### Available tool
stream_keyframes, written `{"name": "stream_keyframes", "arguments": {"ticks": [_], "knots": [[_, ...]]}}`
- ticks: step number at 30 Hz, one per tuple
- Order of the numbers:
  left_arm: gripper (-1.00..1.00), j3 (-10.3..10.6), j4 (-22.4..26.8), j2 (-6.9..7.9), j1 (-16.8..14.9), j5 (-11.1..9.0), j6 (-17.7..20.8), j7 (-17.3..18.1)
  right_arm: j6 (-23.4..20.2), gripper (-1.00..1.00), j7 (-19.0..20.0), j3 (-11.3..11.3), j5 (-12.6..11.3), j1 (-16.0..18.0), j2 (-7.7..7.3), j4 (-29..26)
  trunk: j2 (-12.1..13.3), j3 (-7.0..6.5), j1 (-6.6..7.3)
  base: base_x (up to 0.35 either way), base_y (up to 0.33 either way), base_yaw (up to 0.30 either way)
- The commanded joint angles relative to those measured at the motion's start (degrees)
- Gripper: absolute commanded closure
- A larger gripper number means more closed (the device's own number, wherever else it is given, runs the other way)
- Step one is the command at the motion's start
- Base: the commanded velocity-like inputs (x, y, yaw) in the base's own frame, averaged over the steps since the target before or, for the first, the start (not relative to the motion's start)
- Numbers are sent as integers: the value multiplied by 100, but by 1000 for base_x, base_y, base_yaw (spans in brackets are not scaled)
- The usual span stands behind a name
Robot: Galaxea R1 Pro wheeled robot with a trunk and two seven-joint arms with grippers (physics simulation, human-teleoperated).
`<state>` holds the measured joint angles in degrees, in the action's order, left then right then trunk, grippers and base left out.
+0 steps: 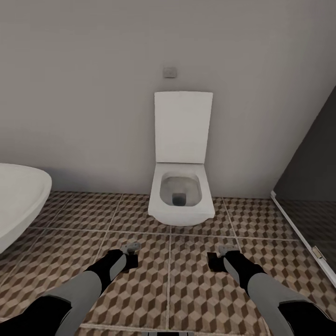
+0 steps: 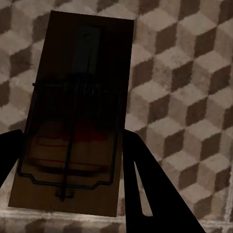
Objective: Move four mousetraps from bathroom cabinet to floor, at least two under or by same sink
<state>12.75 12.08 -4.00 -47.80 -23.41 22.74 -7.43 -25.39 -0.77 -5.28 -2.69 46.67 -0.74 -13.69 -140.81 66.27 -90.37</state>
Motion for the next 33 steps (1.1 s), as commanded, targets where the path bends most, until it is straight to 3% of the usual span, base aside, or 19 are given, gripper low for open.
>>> {"name": "stream_keyframes", "arguments": {"ticks": [1,10,33], "knots": [[100,43,13,3,-1,-41,32,-39,-34,100,-2,-44,-47,0,-5,-12,-2,5,1,0,0,0],[100,43,14,5,-1,-41,35,-39,-32,100,-2,-44,-47,0,-5,-11,-2,5,1,51,0,0],[100,43,14,5,0,-41,12,-41,-30,100,-2,-44,-40,0,-5,-14,-2,5,1,278,0,0]]}}
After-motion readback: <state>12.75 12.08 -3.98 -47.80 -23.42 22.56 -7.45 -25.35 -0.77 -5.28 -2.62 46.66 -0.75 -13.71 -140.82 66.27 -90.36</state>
